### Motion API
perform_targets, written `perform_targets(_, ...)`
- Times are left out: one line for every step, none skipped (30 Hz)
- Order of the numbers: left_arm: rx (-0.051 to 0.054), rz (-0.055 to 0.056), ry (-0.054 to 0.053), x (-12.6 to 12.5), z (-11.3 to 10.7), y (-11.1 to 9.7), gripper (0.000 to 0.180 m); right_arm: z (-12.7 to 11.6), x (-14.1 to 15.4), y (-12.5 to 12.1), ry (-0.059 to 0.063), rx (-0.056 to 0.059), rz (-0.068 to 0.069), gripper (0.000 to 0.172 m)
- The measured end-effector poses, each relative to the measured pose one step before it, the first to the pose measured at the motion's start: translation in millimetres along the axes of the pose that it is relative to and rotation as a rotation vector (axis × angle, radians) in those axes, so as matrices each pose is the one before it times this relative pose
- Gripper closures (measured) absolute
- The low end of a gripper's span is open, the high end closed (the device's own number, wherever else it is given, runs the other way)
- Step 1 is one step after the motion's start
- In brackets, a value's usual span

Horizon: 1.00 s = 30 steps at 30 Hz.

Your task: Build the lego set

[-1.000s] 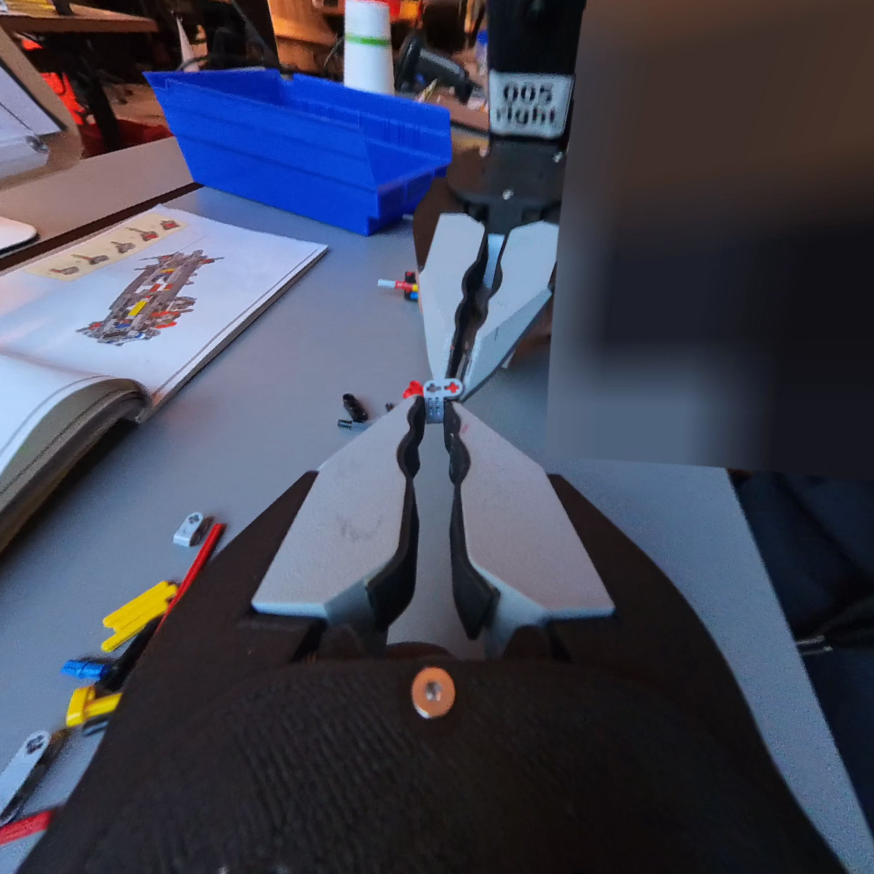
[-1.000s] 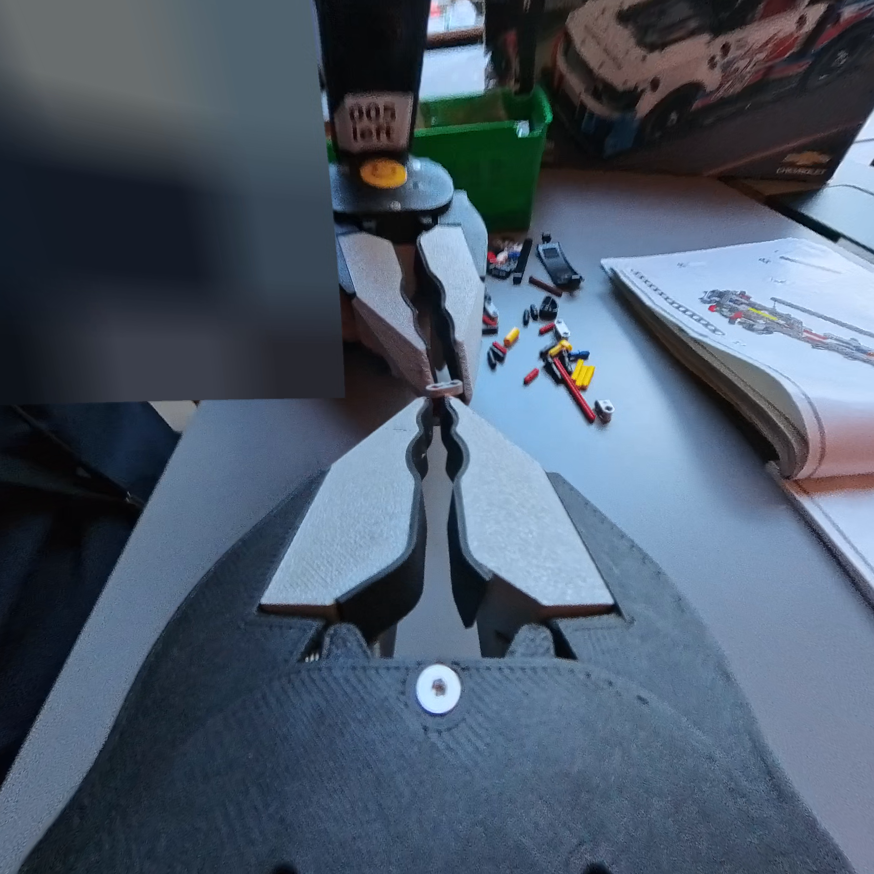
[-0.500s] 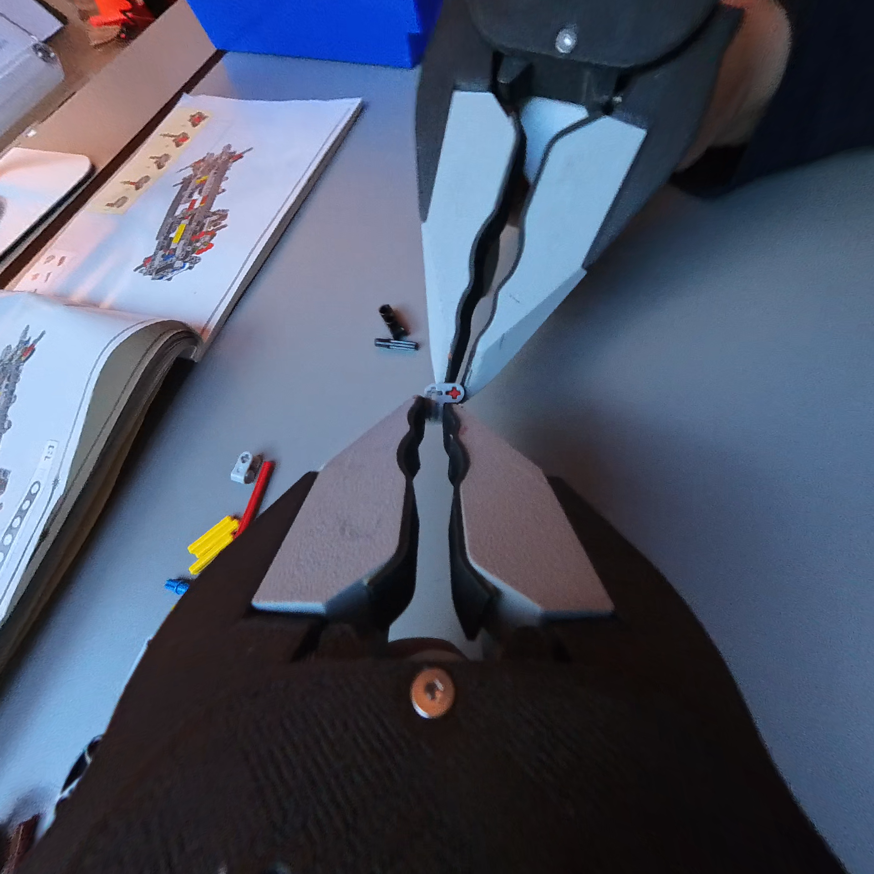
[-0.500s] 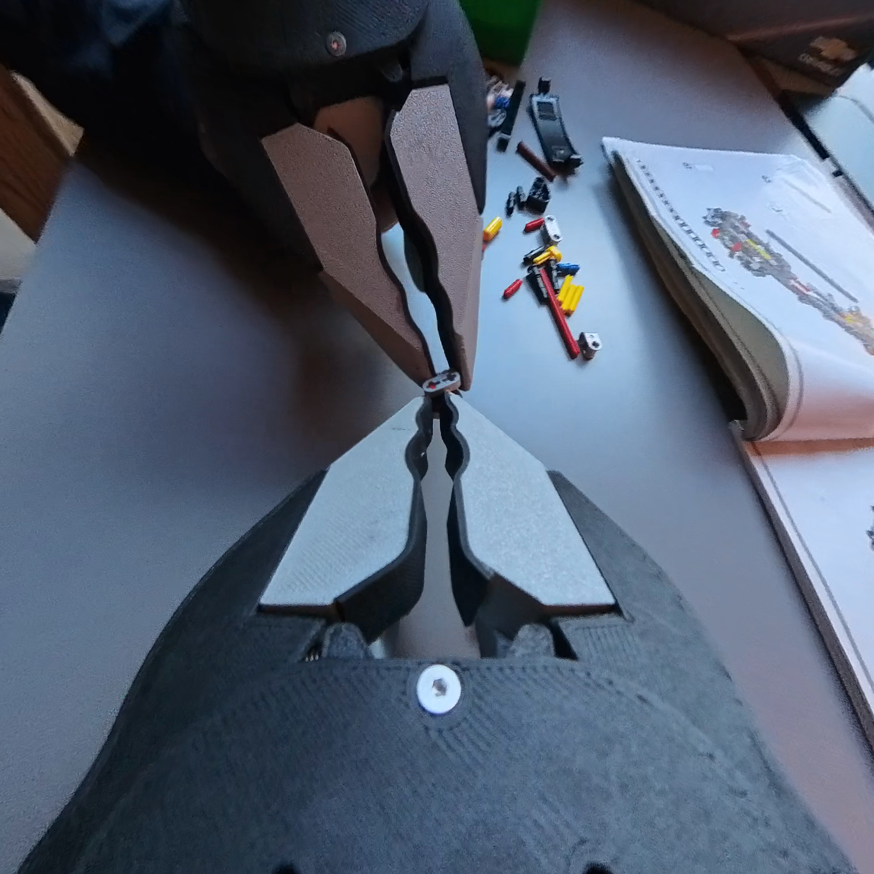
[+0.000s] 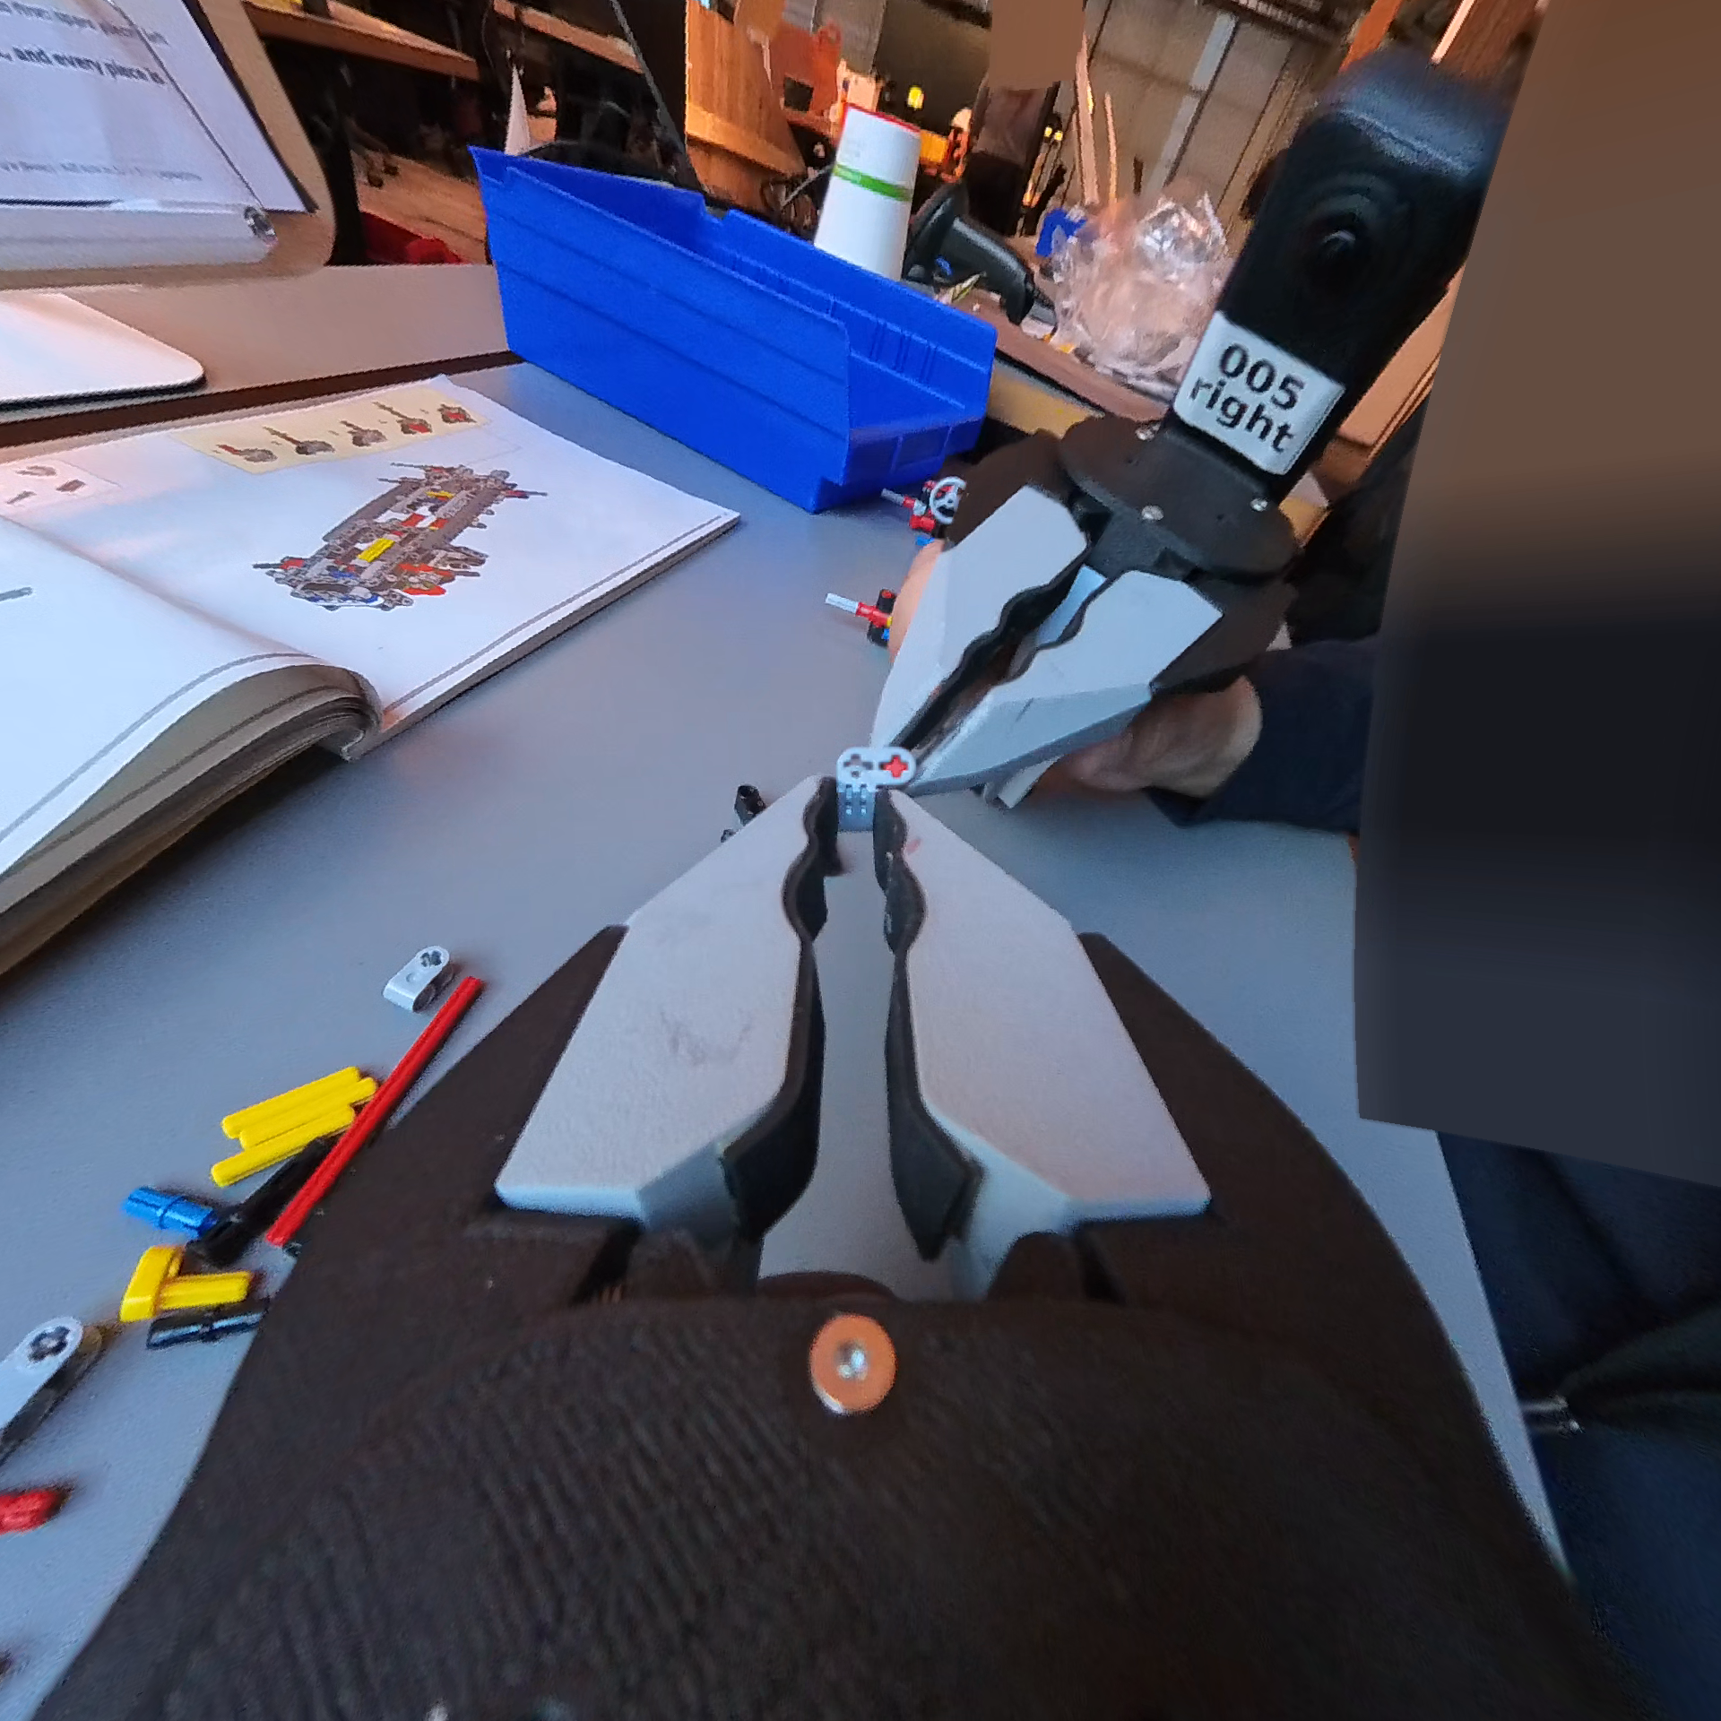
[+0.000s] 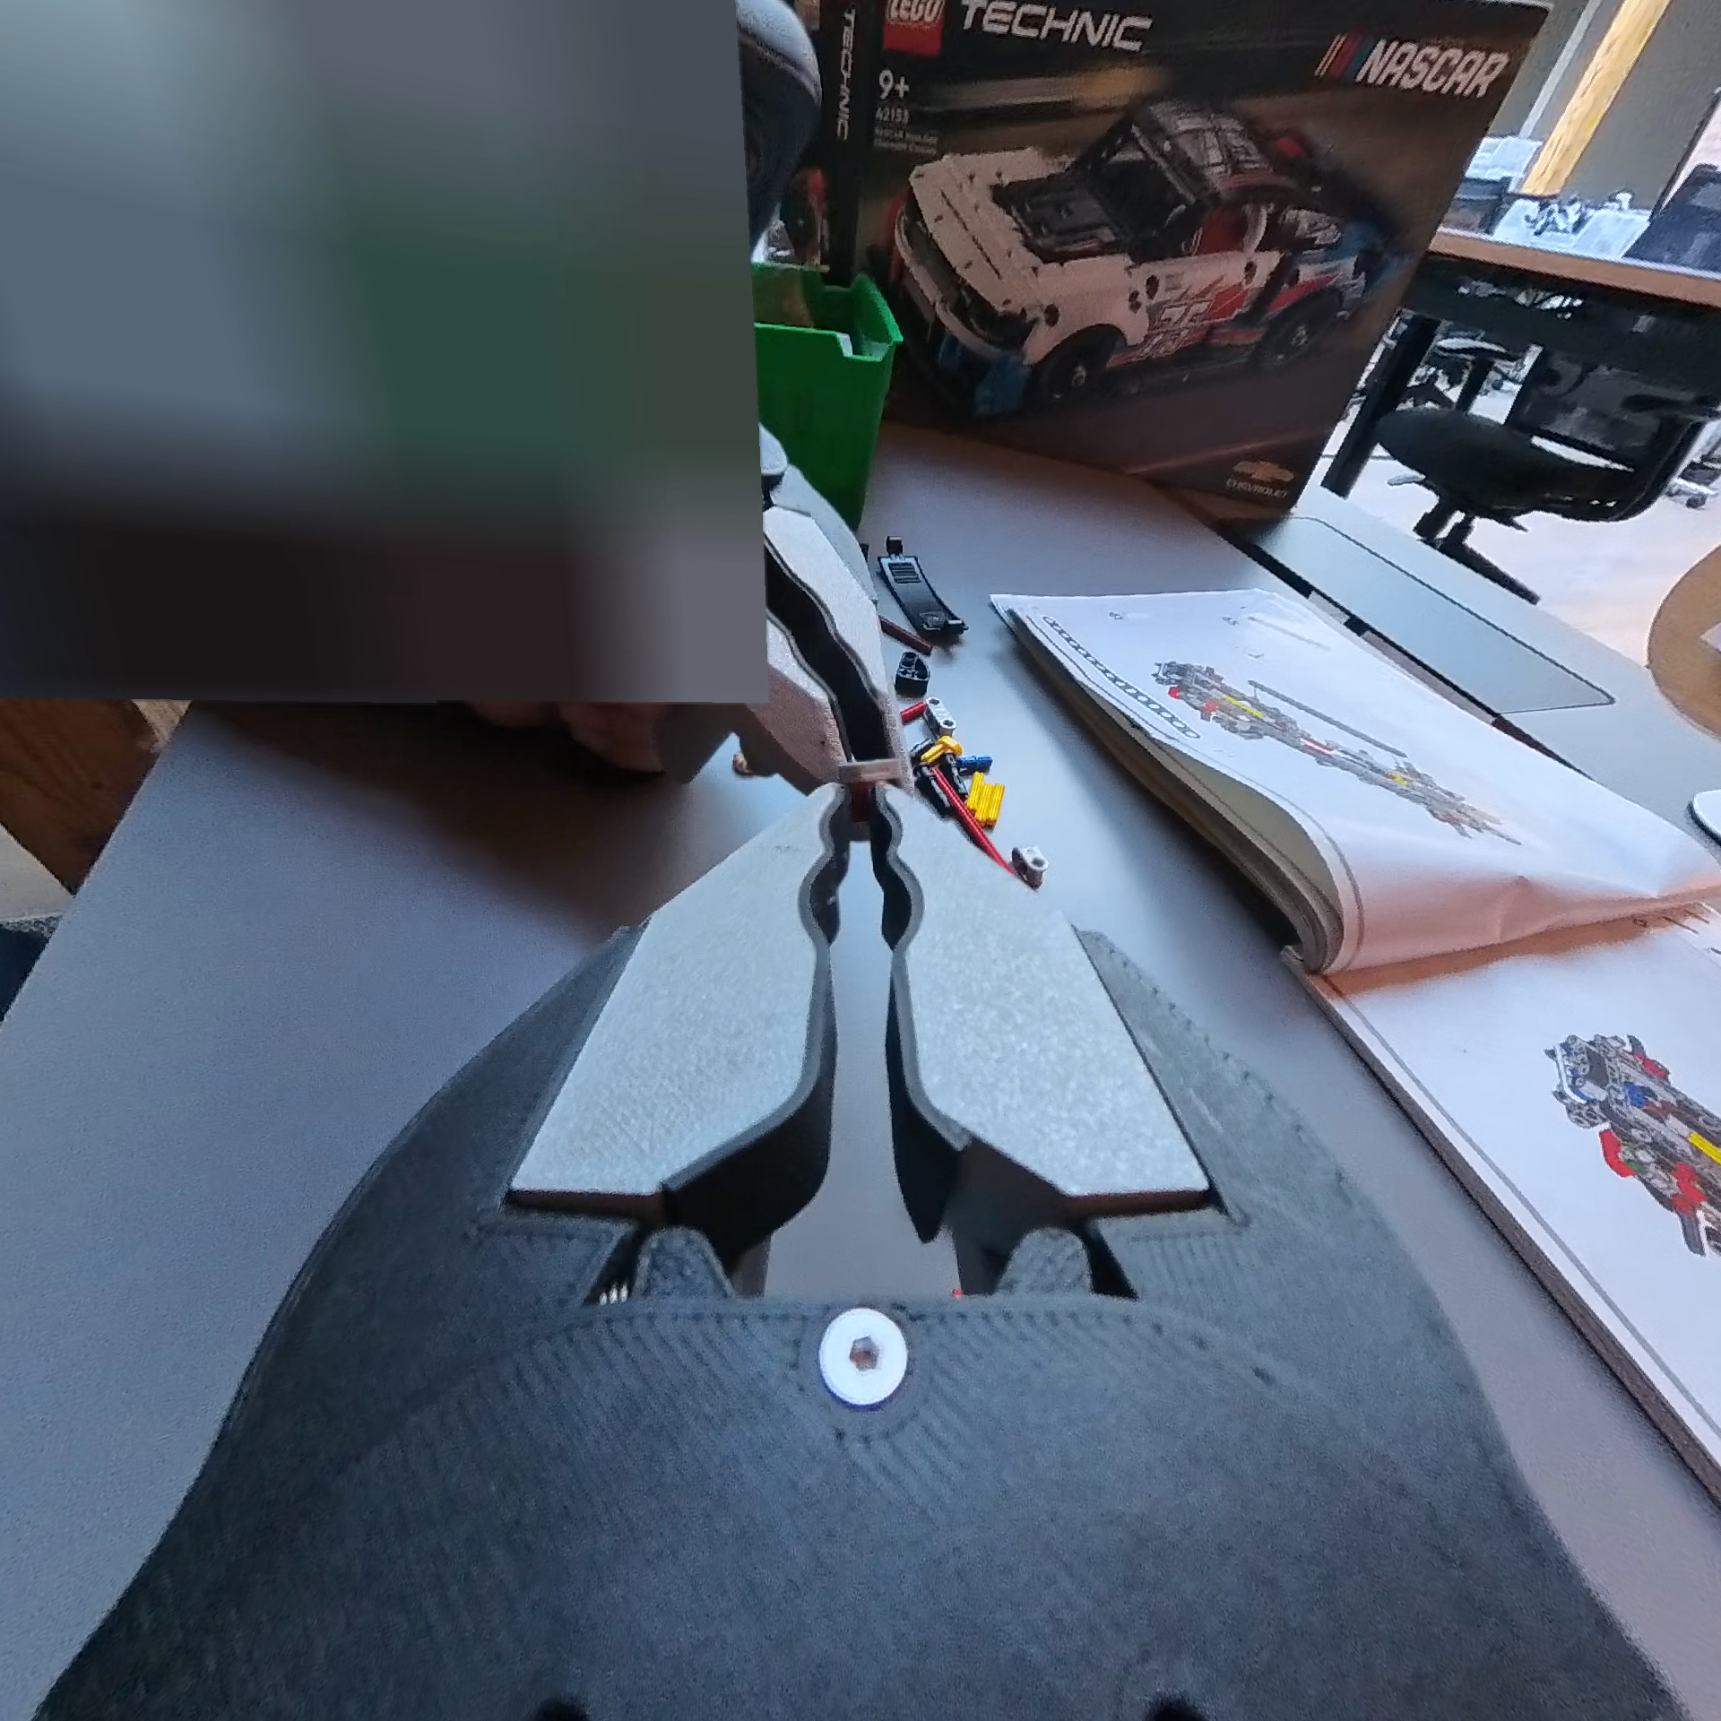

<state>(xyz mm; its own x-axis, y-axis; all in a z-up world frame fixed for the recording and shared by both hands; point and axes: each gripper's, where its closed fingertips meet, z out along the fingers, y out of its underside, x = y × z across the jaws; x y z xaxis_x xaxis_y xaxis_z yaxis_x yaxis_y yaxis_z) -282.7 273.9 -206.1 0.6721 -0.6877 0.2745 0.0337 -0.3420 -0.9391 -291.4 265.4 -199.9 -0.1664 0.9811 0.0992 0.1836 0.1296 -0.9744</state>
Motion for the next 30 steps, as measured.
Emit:
perform_targets(0.0148, -0.0181, 0.0104, 0.73, -0.45, -1.72, 0.175, -0.50, 0.13, -2.17, 0.0020, 0.0101, 0.0040, 0.171)
perform_targets(0.0150, -0.0234, 0.0111, 0.63, -0.38, -1.69, 0.175, -0.39, 0.04, -2.18, 0.0036, 0.0134, 0.0000, 0.172)
perform_targets(0.0051, -0.0195, 0.0062, -0.19, -0.13, -0.29, 0.175, 0.26, 0.27, -0.61, 0.0065, 0.0075, -0.0067, 0.172)
perform_targets(0.0008, -0.0064, 0.0052, -0.06, -0.07, -0.22, 0.175, 0.20, -0.02, -0.15, 0.0051, 0.0043, -0.0109, 0.172)
perform_targets(0.0080, -0.0072, 0.0060, 0.69, 0.01, -0.84, 0.175, -0.36, 0.00, -1.22, 0.0048, 0.0075, -0.0151, 0.172)
perform_targets(0.0111, -0.0153, 0.0070, 0.86, 0.10, -1.05, 0.175, -0.38, -0.03, -1.80, 0.0062, 0.0117, -0.0215, 0.172)
perform_targets(0.0070, -0.0131, 0.0079, 0.63, 0.13, -0.63, 0.175, -0.26, 0.06, -1.37, 0.0072, 0.0076, -0.0224, 0.172)
perform_targets(0.0052, -0.0102, 0.0111, 0.69, -0.21, -0.66, 0.175, -0.04, -0.19, -1.33, 0.0053, 0.0021, -0.0208, 0.172)
perform_targets(0.0001, -0.0135, 0.0078, 0.43, -0.20, 0.19, 0.175, 0.23, -0.42, -0.65, 0.0023, -0.0061, -0.0218, 0.172)
perform_targets(-0.0092, -0.0024, -0.0027, 0.00, 0.04, 1.50, 0.175, 0.23, -0.73, 1.22, -0.0055, -0.0208, -0.0181, 0.172)
perform_targets(-0.0203, 0.0176, -0.0151, -0.04, 0.29, 2.82, 0.175, -0.14, -1.79, 2.55, -0.0147, -0.0364, -0.0204, 0.172)
perform_targets(-0.0382, 0.0272, -0.0333, -1.65, 1.06, 5.10, 0.175, 0.42, -2.14, 5.59, -0.0111, -0.0635, -0.0644, 0.172)
perform_targets(-0.0315, 0.0356, -0.0325, -2.14, 0.84, 3.71, 0.176, 1.27, -1.41, 5.09, -0.0033, -0.0664, -0.0589, 0.172)
perform_targets(-0.0300, 0.0337, -0.0232, -2.81, 0.09, 3.24, 0.176, 2.25, -1.04, 3.56, -0.0122, -0.0524, -0.0177, 0.172)
perform_targets(-0.0505, 0.0265, -0.0326, -4.66, 0.82, 6.26, 0.176, 4.34, -1.38, 6.64, -0.0238, -0.0560, 0.0098, 0.172)
perform_targets(-0.0454, 0.0436, -0.0372, -4.16, 0.66, 5.61, 0.176, 4.98, -1.47, 6.14, -0.0172, -0.0378, 0.0185, 0.172)
perform_targets(-0.0493, 0.0534, -0.0374, -2.41, 1.16, 6.68, 0.177, 4.73, -2.63, 6.44, -0.0150, -0.0310, 0.0123, 0.172)
perform_targets(-0.0362, 0.0447, -0.0341, -1.33, 1.02, 5.21, 0.177, 3.83, -2.58, 5.06, -0.0123, -0.0233, 0.0130, 0.171)
perform_targets(-0.0231, 0.0211, -0.0205, -1.28, 0.94, 3.28, 0.177, 3.08, -1.23, 3.60, -0.0041, -0.0183, 0.0003, 0.171)
perform_targets(-0.0166, -0.0007, -0.0044, -1.19, 1.13, 2.13, 0.177, 2.06, -0.06, 2.23, -0.0072, -0.0185, 0.0077, 0.171)
perform_targets(-0.0057, -0.0036, -0.0056, -1.53, 0.53, 0.67, 0.177, 1.57, 0.81, 0.77, -0.0045, -0.0042, 0.0082, 0.171)
perform_targets(-0.0102, 0.0095, -0.0102, -0.92, 0.73, 1.20, 0.177, 1.44, 0.13, 1.14, -0.0063, -0.0014, 0.0064, 0.171)
perform_targets(-0.0152, 0.0236, -0.0174, -0.64, 1.10, 1.80, 0.177, 1.57, -0.27, 1.87, -0.0038, -0.0083, -0.0005, 0.171)
perform_targets(-0.0149, 0.0163, -0.0128, -0.42, 1.38, 1.70, 0.177, 1.41, -0.25, 2.11, -0.0055, -0.0093, -0.0018, 0.171)
perform_targets(-0.0120, 0.0054, -0.0059, -0.72, 0.91, 1.36, 0.177, 1.51, -0.04, 1.43, -0.0081, -0.0017, 0.0043, 0.171)
perform_targets(-0.0104, 0.0053, -0.0083, -1.16, 0.73, 1.30, 0.177, 1.86, 0.16, 1.41, -0.0117, -0.0010, 0.0083, 0.171)
perform_targets(-0.0083, 0.0080, -0.0146, -1.46, 0.48, 0.97, 0.177, 1.87, 0.57, 1.29, -0.0131, -0.0054, 0.0030, 0.171)
perform_targets(-0.0142, 0.0097, -0.0188, -2.12, 0.84, 1.81, 0.178, 2.70, 0.68, 1.70, -0.0084, -0.0128, -0.0044, 0.170)
perform_targets(-0.0073, 0.0128, -0.0091, -0.74, 0.48, 1.04, 0.178, 3.45, 0.14, 3.42, -0.0058, -0.0251, -0.0131, 0.171)
perform_targets(0.0985, 0.0140, 0.0512, 9.10, -3.60, -13.43, 0.176, 7.52, -2.39, 10.62, -0.0212, -0.0652, -0.0057, 0.172)
